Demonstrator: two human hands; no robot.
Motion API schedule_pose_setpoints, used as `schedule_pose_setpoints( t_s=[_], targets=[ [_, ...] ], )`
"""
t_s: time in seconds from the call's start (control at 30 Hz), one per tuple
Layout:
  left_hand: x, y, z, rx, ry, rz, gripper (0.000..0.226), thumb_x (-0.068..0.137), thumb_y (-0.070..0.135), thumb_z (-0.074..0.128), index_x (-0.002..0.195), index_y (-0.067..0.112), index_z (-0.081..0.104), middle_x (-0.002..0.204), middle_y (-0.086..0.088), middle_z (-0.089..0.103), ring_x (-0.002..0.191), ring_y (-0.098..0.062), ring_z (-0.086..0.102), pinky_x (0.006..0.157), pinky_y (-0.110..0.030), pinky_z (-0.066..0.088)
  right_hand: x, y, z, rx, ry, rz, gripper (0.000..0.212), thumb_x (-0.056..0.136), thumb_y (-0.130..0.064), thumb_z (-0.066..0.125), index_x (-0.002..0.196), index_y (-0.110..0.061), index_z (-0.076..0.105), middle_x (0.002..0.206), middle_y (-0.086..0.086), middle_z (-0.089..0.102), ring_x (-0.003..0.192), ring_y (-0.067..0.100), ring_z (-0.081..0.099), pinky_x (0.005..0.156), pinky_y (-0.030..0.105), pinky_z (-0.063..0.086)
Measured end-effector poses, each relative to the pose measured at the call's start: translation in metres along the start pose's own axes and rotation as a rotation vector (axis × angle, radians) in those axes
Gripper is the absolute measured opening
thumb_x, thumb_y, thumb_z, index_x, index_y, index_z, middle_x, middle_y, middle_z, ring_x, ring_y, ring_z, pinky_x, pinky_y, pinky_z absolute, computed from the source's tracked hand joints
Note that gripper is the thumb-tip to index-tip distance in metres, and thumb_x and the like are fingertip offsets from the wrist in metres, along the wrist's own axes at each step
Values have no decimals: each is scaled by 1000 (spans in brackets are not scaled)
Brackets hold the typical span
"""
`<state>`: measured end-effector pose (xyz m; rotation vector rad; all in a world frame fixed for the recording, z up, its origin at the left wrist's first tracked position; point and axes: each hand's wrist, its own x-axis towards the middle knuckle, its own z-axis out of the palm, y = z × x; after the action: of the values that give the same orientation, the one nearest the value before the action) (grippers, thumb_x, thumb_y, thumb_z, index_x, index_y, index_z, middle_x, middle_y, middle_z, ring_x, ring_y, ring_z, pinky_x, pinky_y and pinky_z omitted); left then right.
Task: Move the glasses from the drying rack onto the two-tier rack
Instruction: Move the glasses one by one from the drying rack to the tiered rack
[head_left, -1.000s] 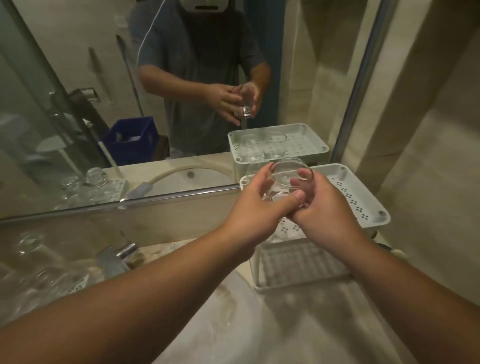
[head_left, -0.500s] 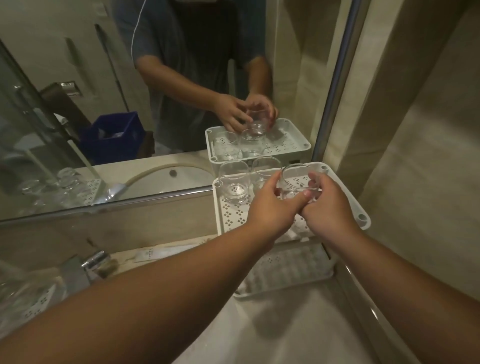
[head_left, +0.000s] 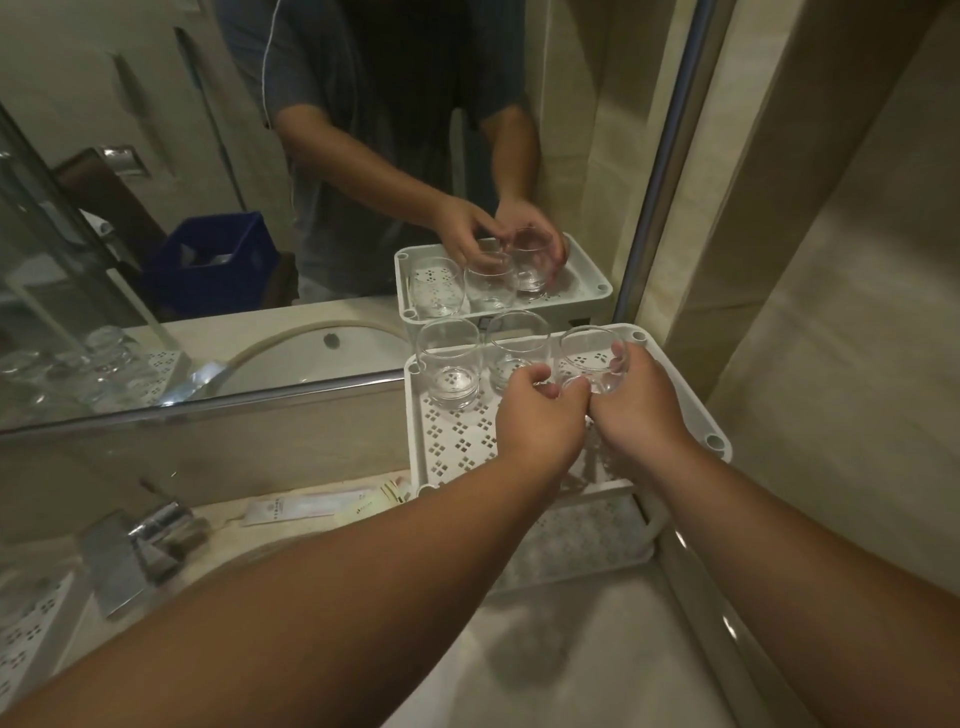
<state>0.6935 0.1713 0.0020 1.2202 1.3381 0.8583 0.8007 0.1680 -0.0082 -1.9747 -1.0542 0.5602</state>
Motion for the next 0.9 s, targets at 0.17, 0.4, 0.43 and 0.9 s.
schedule_pose_setpoints(
  t_s=[0.17, 0.4, 0.43, 0.9],
  targets=[
    [4, -6, 5, 31, 16, 63, 23, 93, 31, 60, 114, 23, 60, 107, 7, 65, 94, -13, 63, 90, -34, 52, 9, 2, 3, 39, -6, 43, 76, 79, -33, 77, 144, -26, 39, 125, -1, 53, 99, 17, 56, 76, 33, 48],
    [0, -8, 4, 25, 19, 100, 38, 98, 33, 52, 135, 23, 55, 109, 10, 65, 101, -8, 64, 92, -30, 51, 10, 2, 14, 57, 32, 25, 80, 72, -37, 80, 140, -26, 39, 122, -4, 53, 104, 18, 58, 83, 34, 48],
    [-1, -8, 4, 38, 23, 111, 40, 99, 33, 51, 137, 22, 54, 117, 6, 66, 108, -11, 63, 98, -33, 50, 10, 2, 15, 67, 38, 21, 82, 72, -38, 81, 140, -28, 38, 123, -6, 53, 105, 18, 58, 82, 33, 46],
    [-3, -13, 5, 136, 94, 169, 45, 96, 35, 54, 139, 22, 50, 140, 4, 52, 109, -3, 48, 88, -20, 37, 11, 2, 17, 46, 126, -3, 75, 77, -40, 79, 140, -30, 40, 129, 9, 55, 113, 26, 57, 97, 42, 47]
  ],
)
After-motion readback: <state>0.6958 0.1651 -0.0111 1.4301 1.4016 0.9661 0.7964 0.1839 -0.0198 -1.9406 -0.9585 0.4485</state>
